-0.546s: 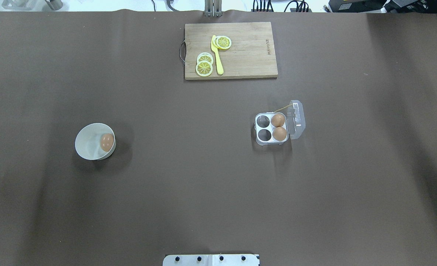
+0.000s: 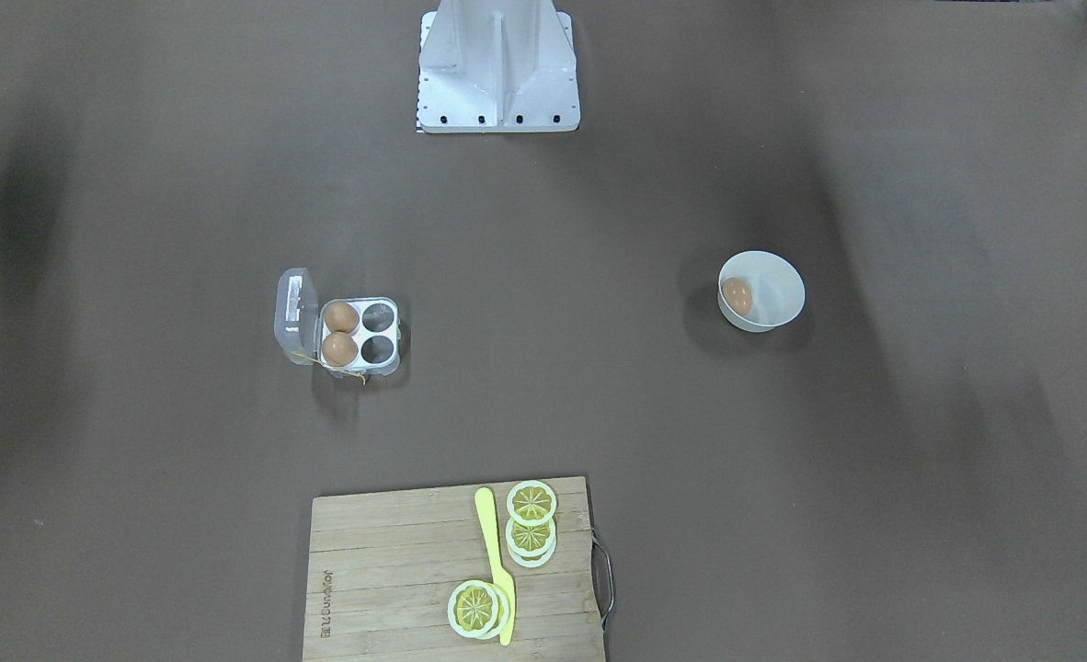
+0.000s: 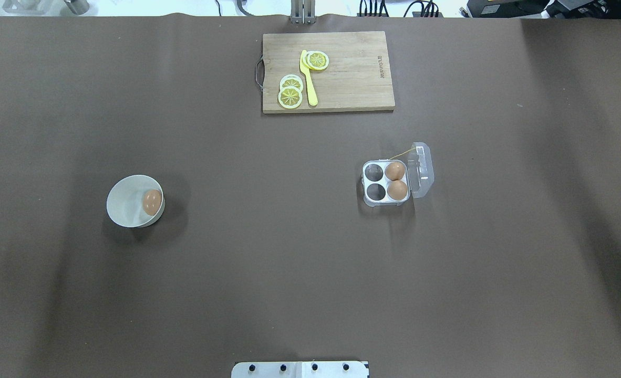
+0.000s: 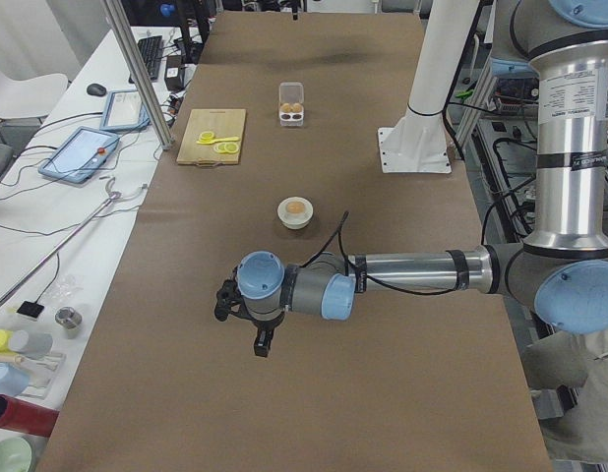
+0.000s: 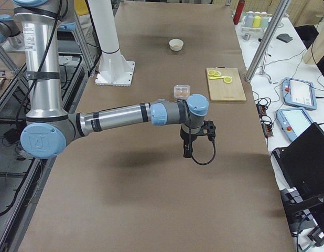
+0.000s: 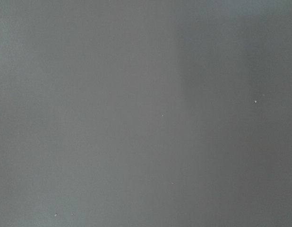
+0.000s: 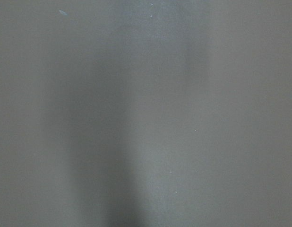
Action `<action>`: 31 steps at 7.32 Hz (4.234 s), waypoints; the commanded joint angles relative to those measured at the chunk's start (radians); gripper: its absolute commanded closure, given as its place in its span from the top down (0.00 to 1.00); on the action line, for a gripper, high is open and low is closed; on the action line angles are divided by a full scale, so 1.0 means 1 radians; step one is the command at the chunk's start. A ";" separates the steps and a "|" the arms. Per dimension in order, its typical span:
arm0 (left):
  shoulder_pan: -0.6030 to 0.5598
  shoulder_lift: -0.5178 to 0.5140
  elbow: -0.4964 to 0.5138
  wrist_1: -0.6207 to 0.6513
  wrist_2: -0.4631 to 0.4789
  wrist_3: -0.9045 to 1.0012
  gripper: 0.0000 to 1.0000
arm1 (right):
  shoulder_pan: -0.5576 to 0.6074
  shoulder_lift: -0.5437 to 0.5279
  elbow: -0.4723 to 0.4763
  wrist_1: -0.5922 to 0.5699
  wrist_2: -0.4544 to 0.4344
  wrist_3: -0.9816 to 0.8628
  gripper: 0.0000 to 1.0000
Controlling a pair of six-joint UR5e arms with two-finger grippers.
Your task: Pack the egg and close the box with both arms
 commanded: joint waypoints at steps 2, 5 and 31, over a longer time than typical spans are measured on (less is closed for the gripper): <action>0.003 -0.018 -0.006 0.008 -0.002 -0.005 0.98 | 0.000 -0.004 0.002 0.000 0.065 0.011 1.00; 0.006 -0.080 0.000 0.011 -0.134 -0.038 0.98 | -0.001 0.002 -0.008 -0.008 0.068 0.014 1.00; 0.788 -0.234 -0.155 -0.371 0.280 -1.042 0.93 | -0.001 -0.012 -0.034 0.000 0.068 0.005 1.00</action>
